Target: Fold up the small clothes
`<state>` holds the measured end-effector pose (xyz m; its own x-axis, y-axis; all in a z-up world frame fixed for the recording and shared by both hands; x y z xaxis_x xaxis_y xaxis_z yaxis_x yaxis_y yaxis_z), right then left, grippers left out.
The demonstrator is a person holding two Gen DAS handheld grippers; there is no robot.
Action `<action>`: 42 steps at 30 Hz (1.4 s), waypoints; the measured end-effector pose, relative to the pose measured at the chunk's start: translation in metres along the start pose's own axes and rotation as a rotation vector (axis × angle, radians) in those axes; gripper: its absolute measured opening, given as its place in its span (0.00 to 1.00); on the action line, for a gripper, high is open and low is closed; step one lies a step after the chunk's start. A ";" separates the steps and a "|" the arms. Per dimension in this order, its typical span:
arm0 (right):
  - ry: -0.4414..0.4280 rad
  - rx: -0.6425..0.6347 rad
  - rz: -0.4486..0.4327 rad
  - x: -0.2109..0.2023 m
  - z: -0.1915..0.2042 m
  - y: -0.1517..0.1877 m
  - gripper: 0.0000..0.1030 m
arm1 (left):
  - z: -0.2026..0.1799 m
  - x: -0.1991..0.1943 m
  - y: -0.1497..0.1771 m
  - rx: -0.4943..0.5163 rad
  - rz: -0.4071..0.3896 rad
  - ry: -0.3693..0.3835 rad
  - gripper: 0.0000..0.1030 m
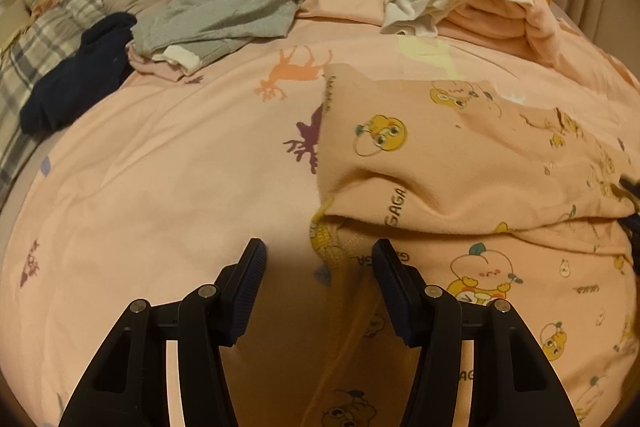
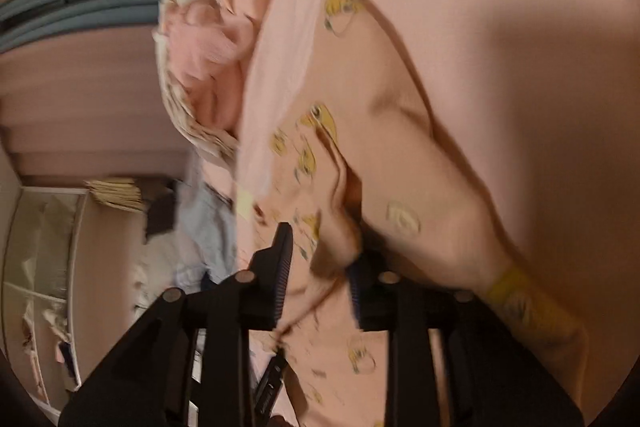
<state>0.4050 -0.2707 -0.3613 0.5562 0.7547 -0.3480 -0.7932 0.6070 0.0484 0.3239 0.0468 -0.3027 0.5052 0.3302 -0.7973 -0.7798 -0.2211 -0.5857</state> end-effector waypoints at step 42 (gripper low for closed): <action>0.616 -0.686 0.065 -0.011 0.077 0.025 0.35 | -0.007 -0.030 -0.025 -0.056 -0.091 0.255 0.52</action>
<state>0.3981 -0.2448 -0.2838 0.4317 0.3968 -0.8101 -0.9006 0.1393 -0.4117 0.3307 0.0360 -0.2656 0.6544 0.1107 -0.7480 -0.7091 -0.2535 -0.6580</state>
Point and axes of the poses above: each gripper's, at about its wrist camera, not at the fingertips, and x roughly the way its jaws point, z to its left, y to its underside, the point moved 8 cm from there along x, roughly the way its jaws point, and after that the axes turned 7 degrees about -y, right-handed, at the moved point
